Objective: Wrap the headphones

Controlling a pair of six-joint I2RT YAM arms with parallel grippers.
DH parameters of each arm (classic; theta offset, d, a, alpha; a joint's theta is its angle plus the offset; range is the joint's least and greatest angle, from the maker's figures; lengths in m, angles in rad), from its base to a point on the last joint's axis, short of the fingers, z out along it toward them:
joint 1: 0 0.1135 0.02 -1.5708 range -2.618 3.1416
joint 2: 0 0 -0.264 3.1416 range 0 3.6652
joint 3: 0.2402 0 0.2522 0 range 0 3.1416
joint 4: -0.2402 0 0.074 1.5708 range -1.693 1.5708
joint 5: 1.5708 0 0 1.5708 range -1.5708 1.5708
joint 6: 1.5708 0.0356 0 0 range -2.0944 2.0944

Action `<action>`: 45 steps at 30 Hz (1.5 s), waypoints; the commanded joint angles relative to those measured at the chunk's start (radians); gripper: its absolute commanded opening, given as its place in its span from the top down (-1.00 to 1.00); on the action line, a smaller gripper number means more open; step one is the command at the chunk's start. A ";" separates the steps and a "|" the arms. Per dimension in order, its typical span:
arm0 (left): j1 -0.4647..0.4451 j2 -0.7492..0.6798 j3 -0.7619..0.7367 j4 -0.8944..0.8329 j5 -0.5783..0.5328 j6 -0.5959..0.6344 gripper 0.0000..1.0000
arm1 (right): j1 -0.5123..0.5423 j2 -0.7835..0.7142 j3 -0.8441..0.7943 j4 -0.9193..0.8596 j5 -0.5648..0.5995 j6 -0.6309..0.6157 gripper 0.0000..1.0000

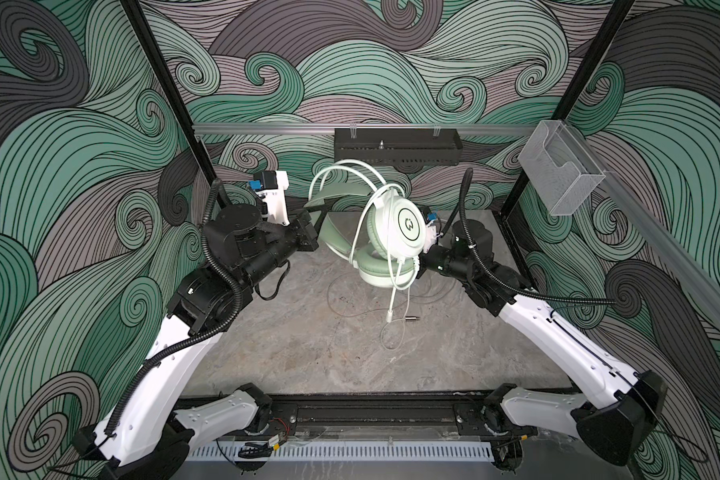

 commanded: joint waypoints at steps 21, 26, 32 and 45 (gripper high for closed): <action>-0.003 0.076 0.182 0.278 0.002 -0.241 1.00 | -0.007 0.055 -0.121 0.203 -0.094 0.192 0.83; -0.001 0.064 0.182 0.268 -0.035 -0.234 1.00 | -0.007 0.048 -0.151 0.198 -0.102 0.193 1.00; 0.005 0.032 0.155 0.247 -0.163 -0.255 1.00 | -0.007 0.038 -0.175 0.181 -0.096 0.194 1.00; 0.073 0.094 0.242 0.082 -0.442 -0.395 1.00 | 0.115 -0.041 -0.164 -0.126 0.104 0.011 1.00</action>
